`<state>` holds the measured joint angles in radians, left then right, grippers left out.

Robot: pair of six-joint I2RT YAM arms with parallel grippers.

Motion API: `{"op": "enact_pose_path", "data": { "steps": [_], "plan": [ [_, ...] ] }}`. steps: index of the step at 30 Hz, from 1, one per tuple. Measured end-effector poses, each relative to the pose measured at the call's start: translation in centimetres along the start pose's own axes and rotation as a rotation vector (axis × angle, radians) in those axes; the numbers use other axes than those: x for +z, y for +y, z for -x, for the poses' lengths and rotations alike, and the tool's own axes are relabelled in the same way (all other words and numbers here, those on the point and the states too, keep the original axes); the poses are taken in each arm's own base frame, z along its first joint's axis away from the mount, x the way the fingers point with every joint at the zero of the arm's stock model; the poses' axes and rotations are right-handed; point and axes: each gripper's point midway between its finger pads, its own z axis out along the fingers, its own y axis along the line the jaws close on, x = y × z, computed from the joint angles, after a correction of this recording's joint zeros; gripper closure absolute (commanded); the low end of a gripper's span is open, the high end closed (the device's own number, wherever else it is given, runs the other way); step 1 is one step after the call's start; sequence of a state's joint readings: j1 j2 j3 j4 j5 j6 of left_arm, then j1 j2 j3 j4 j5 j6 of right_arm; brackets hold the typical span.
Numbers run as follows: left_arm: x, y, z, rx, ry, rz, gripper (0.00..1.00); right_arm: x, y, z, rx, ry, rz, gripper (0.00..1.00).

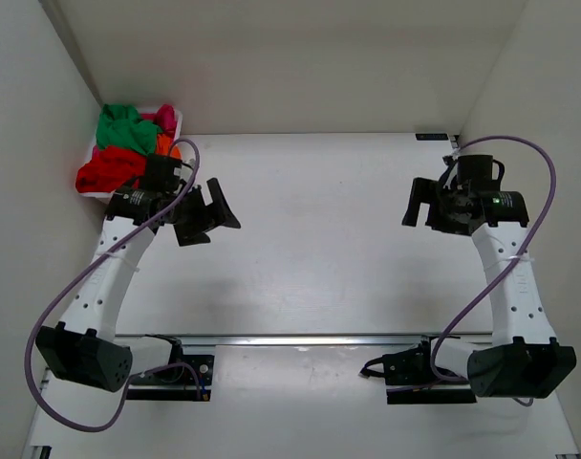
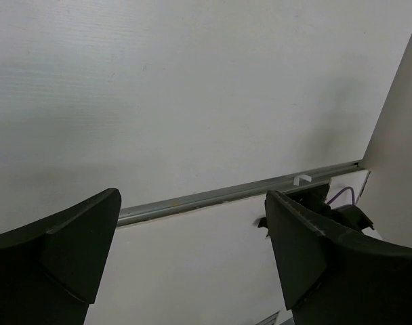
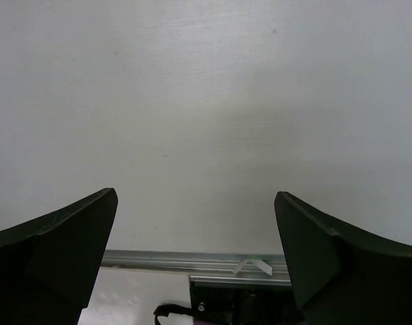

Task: Fold and stack the t-shirts
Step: Grab crumpled tshirt from bin with the left arm

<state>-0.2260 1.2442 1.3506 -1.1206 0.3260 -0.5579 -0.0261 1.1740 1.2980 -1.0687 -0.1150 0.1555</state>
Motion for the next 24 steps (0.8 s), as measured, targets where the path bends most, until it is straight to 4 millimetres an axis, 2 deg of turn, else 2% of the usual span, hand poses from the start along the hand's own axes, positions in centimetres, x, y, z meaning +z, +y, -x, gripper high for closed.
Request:
{"op": "enact_pose_path", "data": {
  "steps": [4, 7, 10, 14, 17, 19, 21, 23, 24],
  "plan": [
    [-0.1, -0.1, 0.8, -0.013, -0.019, -0.021, 0.02, -1.2, 1.8, 3.0, -0.072, -0.089, 0.040, 0.01],
    [-0.5, -0.7, 2.1, -0.003, -0.069, -0.051, 0.01, -2.3, 3.2, 4.6, -0.127, -0.176, 0.103, 0.01],
    [-1.8, -2.4, 4.1, 0.052, -0.185, -0.098, 0.01, -4.9, 3.8, 6.7, -0.136, -0.338, 0.169, 0.01],
    [-6.4, -4.5, 6.8, 0.122, -0.437, -0.168, 0.02, -9.4, 2.4, 9.5, -0.079, -0.544, 0.153, 0.01],
    [-10.4, -4.3, 9.1, 0.152, -0.604, -0.127, 0.02, -12.0, 3.4, 12.1, -0.089, -0.616, 0.165, 0.01],
    [-12.3, -4.6, 11.0, 0.190, -0.674, -0.080, 0.02, -11.4, 4.2, 13.1, -0.109, -0.611, 0.174, 0.01],
    [-13.1, -4.8, 13.4, 0.218, -0.725, -0.023, 0.01, -9.2, 4.5, 12.6, -0.107, -0.538, 0.176, 0.01],
    [-12.3, -3.8, 15.8, 0.209, -0.738, 0.048, 0.02, -6.6, 4.1, 11.7, -0.095, -0.456, 0.165, 0.01],
    [-11.5, -2.8, 17.2, 0.188, -0.739, 0.089, 0.01, -4.7, 3.6, 10.9, -0.080, -0.395, 0.147, 0.05]
  ]
}}
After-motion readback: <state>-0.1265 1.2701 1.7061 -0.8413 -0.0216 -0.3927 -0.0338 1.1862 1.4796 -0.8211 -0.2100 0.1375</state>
